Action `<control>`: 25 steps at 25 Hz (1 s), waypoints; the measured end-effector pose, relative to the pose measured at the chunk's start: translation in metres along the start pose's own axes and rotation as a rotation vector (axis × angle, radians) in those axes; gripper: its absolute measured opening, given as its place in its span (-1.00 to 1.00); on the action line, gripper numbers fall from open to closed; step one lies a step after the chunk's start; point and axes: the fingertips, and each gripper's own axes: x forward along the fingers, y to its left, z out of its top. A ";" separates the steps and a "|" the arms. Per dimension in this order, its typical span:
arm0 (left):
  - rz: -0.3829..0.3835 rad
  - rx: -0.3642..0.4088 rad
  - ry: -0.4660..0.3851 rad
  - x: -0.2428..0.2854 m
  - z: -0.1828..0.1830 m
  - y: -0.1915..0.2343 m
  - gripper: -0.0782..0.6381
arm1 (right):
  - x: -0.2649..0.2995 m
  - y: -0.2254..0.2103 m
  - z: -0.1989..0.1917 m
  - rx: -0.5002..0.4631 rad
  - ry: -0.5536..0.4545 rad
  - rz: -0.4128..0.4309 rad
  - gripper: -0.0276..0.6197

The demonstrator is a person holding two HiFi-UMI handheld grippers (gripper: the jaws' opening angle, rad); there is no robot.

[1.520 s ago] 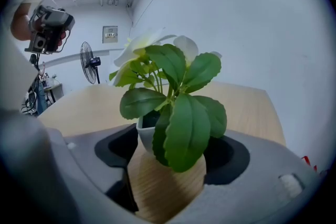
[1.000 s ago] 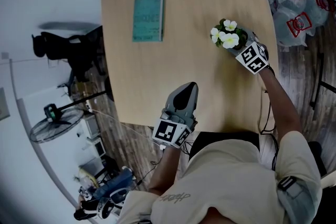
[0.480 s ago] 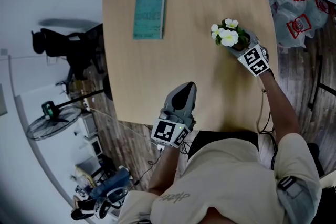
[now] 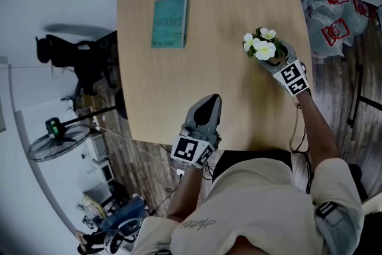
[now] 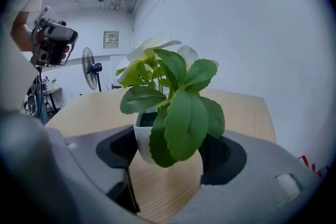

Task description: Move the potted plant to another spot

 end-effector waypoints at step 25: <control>-0.091 0.032 -0.095 -0.030 0.009 -0.017 -0.73 | -0.134 0.028 0.073 -0.020 -0.134 -0.187 0.15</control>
